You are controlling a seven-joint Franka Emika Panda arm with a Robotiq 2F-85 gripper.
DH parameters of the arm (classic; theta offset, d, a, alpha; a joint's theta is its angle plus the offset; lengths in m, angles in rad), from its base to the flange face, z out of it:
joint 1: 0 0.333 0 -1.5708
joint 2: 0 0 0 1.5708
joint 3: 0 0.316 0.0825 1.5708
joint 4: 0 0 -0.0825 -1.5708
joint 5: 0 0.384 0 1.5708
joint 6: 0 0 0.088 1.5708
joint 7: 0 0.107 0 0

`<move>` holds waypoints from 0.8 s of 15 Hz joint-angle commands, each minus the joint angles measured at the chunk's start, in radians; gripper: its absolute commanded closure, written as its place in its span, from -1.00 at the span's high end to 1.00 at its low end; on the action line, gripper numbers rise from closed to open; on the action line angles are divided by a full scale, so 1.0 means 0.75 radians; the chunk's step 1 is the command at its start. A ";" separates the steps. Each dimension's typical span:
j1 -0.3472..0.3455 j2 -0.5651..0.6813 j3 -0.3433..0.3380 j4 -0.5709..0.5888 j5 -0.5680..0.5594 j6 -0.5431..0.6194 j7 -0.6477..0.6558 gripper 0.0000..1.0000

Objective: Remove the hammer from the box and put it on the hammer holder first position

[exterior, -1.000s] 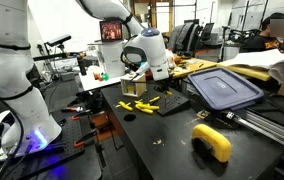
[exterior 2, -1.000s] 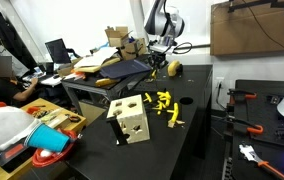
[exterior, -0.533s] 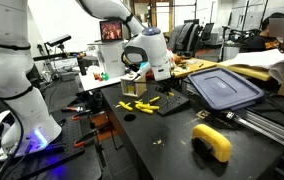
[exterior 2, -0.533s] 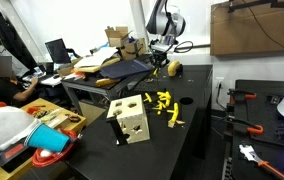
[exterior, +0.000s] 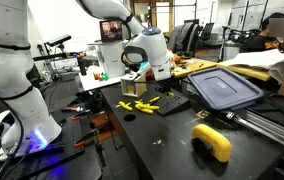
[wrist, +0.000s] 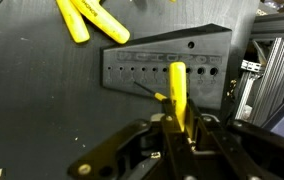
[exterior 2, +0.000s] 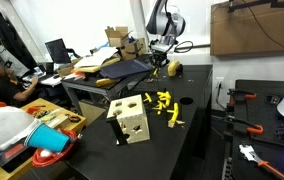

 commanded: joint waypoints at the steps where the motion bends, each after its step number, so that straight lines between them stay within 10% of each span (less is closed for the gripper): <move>1: 0.011 -0.015 -0.006 -0.002 -0.019 -0.028 0.035 -0.92; 12: 0.018 -0.020 -0.009 -0.009 -0.024 -0.055 0.044 -0.92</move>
